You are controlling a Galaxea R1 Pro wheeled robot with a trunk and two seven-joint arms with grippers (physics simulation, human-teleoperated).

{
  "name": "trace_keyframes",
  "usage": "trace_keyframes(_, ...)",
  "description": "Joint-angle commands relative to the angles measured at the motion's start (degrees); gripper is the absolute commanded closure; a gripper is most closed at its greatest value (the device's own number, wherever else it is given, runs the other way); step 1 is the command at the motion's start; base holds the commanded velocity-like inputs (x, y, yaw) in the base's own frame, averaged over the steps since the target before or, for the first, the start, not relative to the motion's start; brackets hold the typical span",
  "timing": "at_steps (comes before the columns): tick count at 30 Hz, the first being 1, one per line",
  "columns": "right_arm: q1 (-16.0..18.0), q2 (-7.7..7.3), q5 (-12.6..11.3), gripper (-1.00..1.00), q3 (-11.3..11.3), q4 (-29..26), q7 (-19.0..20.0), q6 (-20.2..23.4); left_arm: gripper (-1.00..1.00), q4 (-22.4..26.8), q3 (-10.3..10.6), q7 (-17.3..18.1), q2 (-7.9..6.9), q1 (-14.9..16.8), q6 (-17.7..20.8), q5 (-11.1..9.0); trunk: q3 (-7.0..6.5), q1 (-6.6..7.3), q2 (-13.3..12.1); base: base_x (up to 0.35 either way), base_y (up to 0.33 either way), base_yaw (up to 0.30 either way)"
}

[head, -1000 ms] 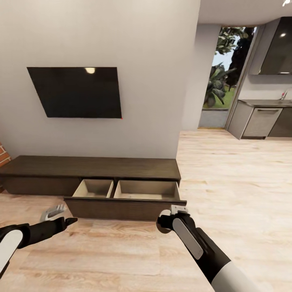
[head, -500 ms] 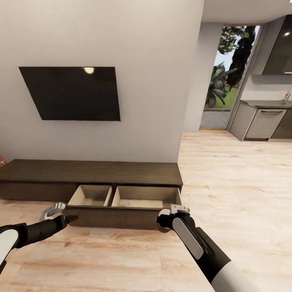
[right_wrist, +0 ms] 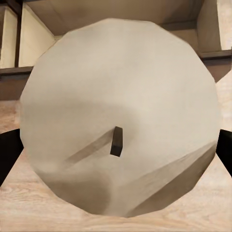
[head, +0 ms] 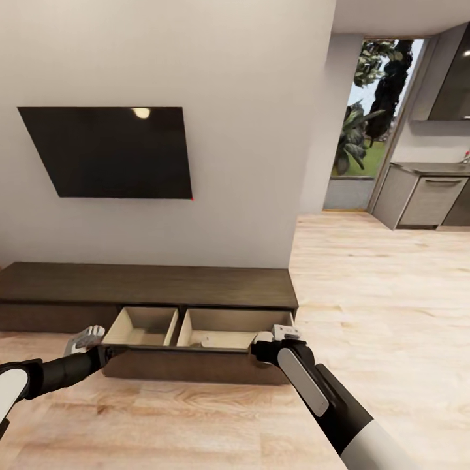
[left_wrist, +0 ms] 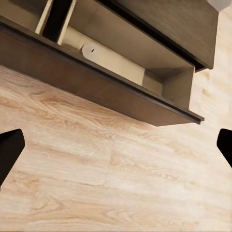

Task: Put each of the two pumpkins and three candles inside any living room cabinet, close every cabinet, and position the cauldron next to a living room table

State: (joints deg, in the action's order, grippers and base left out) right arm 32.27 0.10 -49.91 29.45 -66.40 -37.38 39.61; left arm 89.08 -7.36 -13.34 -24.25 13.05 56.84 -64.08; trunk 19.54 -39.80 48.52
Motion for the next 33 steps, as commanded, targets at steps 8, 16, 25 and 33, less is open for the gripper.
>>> trace_keyframes(8,0.1,-0.01,-0.5,1.00,0.1,0.0,-0.6,0.0,-1.00,0.0,0.0,-0.6,-0.01,0.0,0.2,-0.6,0.07,-0.03,0.1,0.231,0.128,0.000)
trace_keyframes(16,0.1,-0.01,-0.5,1.00,0.0,0.0,-0.6,-0.1,-1.00,0.0,0.0,-0.5,-0.01,0.0,0.2,-0.6,0.07,-0.03,0.1,0.241,0.169,0.000)
trace_keyframes(25,0.1,-0.03,-0.5,1.00,0.0,0.1,-0.6,-0.1,-1.00,0.0,0.0,-0.6,-0.01,0.0,0.2,-0.6,0.07,-0.03,0.1,0.249,0.120,0.000)
trace_keyframes(33,0.1,-0.05,-0.5,1.00,-0.1,0.4,-0.6,-0.1,-1.00,0.0,0.0,-0.6,-0.01,0.0,0.2,-0.6,0.07,-0.03,0.1,0.262,0.007,0.000)
